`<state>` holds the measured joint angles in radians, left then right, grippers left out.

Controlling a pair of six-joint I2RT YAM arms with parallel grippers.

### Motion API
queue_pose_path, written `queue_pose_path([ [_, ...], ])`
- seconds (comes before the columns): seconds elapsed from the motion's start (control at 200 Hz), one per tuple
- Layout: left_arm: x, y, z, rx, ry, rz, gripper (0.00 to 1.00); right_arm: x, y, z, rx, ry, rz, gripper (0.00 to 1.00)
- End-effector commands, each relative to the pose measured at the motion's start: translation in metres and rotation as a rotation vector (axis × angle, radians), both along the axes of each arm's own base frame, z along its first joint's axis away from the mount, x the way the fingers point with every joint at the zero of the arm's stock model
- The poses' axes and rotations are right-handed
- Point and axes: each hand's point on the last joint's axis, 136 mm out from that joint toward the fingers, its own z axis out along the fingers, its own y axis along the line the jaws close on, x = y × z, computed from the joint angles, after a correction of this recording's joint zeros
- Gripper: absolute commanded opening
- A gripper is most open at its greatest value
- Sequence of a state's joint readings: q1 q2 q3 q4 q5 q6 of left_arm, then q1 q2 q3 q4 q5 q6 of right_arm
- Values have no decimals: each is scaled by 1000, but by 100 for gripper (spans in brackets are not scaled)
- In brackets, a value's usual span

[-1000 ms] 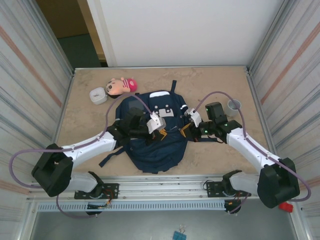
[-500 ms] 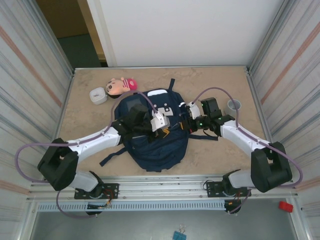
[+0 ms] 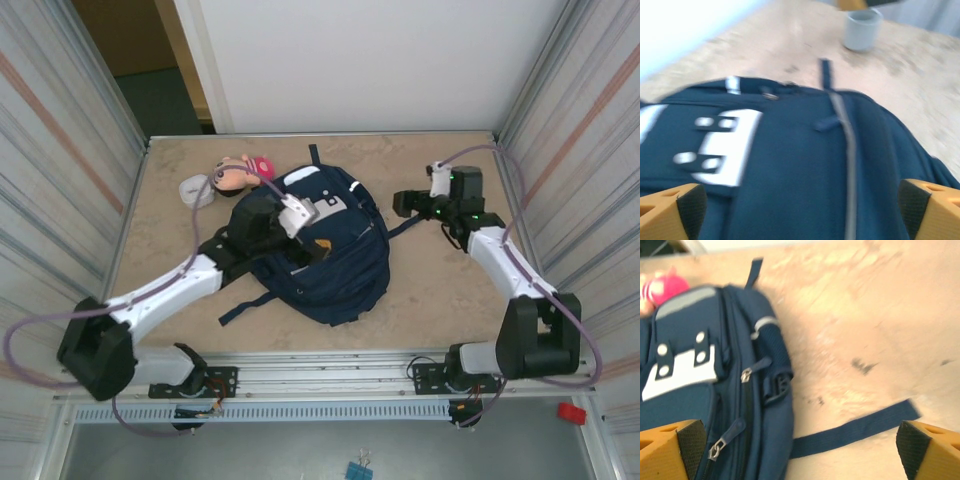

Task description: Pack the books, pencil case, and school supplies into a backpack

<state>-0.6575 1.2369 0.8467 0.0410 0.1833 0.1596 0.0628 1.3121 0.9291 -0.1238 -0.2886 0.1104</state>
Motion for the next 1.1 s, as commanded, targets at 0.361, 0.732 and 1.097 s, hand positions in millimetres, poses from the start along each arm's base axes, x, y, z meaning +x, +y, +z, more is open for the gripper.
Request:
queue_pose_path([
  [0.361, 11, 224, -45, 8, -106, 871, 99, -36, -68, -54, -21, -173, -201, 99],
  [0.732, 58, 230, -92, 108, -257, 865, 99, -12, -64, -110, -116, -305, -183, 99],
  [1.097, 94, 267, -132, -31, -15, 867, 99, 0, -89, -119, -154, -171, -333, 99],
])
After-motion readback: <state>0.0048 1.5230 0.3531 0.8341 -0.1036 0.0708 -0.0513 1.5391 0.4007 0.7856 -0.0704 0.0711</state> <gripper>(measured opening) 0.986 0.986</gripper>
